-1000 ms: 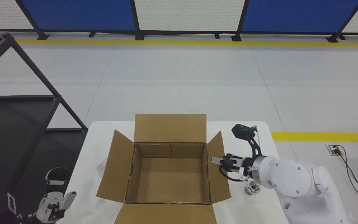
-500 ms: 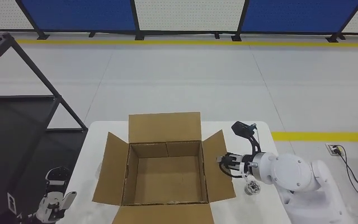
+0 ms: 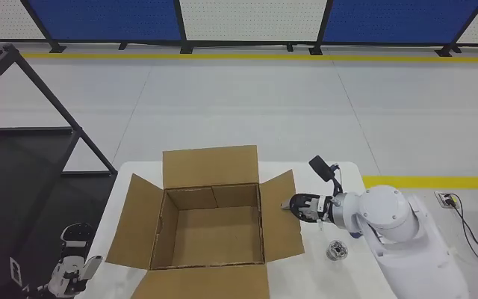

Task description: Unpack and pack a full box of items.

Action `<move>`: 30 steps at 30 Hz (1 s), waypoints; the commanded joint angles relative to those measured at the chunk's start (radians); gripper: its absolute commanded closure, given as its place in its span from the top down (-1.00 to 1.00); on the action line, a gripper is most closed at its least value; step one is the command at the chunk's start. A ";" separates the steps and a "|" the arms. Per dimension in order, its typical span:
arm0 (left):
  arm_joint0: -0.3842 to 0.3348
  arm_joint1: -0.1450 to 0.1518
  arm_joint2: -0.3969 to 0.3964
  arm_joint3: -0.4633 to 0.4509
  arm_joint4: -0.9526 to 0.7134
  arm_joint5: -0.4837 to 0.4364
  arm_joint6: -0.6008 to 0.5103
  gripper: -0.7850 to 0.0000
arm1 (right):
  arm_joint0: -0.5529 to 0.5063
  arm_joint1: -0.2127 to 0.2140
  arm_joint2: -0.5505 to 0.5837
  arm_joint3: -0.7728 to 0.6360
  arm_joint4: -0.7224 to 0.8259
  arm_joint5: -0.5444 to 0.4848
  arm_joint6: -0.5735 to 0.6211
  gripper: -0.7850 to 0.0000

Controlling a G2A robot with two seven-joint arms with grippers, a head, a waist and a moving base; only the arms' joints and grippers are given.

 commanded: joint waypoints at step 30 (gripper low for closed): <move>0.000 0.000 0.000 0.000 0.000 0.000 0.000 1.00 | 0.133 0.209 -0.175 0.048 0.353 0.145 -0.144 -1.00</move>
